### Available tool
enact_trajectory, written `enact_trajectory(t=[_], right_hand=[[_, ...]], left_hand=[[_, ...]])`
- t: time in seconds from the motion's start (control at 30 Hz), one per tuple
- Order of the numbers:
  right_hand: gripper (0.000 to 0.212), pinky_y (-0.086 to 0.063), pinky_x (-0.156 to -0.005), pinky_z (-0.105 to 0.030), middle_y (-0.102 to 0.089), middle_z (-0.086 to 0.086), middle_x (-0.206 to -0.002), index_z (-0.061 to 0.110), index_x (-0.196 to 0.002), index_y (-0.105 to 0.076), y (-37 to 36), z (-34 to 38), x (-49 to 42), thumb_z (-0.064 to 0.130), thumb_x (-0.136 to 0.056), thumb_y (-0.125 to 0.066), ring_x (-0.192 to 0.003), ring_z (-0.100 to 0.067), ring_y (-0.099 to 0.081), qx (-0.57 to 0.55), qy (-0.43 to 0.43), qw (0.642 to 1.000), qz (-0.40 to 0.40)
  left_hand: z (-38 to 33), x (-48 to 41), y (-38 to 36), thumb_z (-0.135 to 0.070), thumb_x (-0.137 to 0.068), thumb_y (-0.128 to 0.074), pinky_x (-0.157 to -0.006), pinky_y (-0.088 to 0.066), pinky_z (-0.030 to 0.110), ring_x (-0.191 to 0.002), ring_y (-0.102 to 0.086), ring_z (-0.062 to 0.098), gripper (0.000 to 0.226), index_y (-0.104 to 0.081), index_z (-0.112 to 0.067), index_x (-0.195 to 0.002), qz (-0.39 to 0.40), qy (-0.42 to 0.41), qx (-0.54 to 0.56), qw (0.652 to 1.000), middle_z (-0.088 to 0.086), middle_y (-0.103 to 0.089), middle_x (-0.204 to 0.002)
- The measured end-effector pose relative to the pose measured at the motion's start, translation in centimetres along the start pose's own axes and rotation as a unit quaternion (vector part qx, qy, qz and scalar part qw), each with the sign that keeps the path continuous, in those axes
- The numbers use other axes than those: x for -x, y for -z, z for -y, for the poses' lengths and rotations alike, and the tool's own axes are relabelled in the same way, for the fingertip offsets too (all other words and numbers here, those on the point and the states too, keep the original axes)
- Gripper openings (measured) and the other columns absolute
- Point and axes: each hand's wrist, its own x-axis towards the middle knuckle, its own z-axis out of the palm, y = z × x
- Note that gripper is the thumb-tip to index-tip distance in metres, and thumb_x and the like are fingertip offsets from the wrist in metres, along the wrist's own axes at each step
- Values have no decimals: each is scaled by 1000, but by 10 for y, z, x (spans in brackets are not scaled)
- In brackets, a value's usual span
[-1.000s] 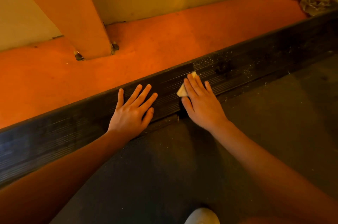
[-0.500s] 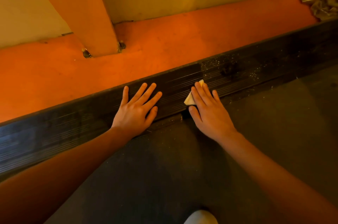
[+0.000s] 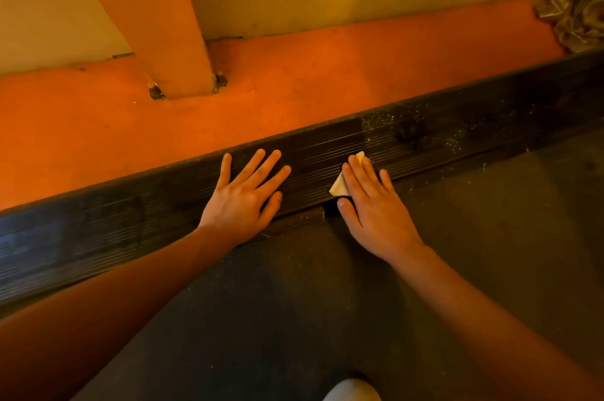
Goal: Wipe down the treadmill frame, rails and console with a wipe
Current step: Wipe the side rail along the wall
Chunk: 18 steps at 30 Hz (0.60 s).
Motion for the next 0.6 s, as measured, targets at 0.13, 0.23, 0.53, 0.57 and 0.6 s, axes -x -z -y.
enact_trajectory(t=[0.13, 0.23, 0.53, 0.57, 0.6], right_hand=[[64, 12, -124, -38, 7, -2, -172, 16, -164, -3, 18, 1, -55, 48, -110, -13, -157, -19, 12, 14, -3, 1000, -8], [64, 8, -126, -42, 4, -4, -172, 13, -164, -5, 31, 2, -95, 46, -110, -14, -158, -20, 10, 12, -12, 1000, -7], [67, 15, -122, -35, 13, 4, -170, 24, -162, 5, 7, -6, -15, 58, -104, -3, -156, -14, 18, 15, 5, 1000, 19], [66, 14, -122, -36, 11, 2, -171, 21, -163, 3, 11, -3, -33, 54, -107, -7, -156, -15, 16, 16, 4, 1000, 11], [65, 14, -123, -37, 10, 0, -172, 19, -164, 1, 15, 1, -53, 51, -109, -11, -157, -17, 15, 16, 0, 1000, 2]], left_hand=[[1, -1, 0, -43, -106, -31, -118, -13, 70, -155, -16, 26, 52, -35, -30, -157, 2, 1, -3, 1000, 2, -22, -167], [0, -1, 0, -43, -106, -31, -119, -11, 70, -155, -15, 25, 52, -34, -30, -157, 2, 2, -7, 1000, 1, -21, -168], [1, 0, -1, -42, -106, -32, -119, -11, 69, -155, -17, 25, 51, -36, -30, -156, -6, 1, 0, 1000, 1, -23, -167], [1, -1, -1, -42, -106, -32, -119, -11, 69, -155, -16, 25, 52, -36, -30, -156, -3, 1, -2, 1000, 1, -22, -167], [0, -1, -1, -43, -106, -31, -119, -11, 69, -155, -15, 25, 52, -35, -30, -156, 0, 2, -5, 1000, 1, -21, -167]])
